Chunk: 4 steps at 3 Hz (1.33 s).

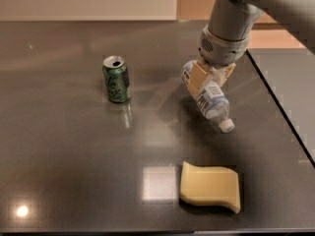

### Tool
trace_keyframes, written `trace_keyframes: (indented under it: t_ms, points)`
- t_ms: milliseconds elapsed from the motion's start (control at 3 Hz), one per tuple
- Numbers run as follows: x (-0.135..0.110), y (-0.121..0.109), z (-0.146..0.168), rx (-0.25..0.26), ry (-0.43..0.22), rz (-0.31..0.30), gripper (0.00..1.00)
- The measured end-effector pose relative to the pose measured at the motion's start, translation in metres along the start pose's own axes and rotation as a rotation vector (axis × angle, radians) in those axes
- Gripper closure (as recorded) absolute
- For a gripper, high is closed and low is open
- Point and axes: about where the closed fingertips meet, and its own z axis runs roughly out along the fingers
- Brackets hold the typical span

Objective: Move blue plastic bottle near sponge

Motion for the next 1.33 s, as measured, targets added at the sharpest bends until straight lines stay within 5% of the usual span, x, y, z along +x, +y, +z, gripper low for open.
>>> trace_keyframes:
  t_ms: [1000, 1333]
  points:
    - [0.047, 0.044, -0.007, -0.067, 0.048, -0.073, 1.0]
    - [0.058, 0.051, -0.004, -0.071, 0.072, -0.07, 0.83]
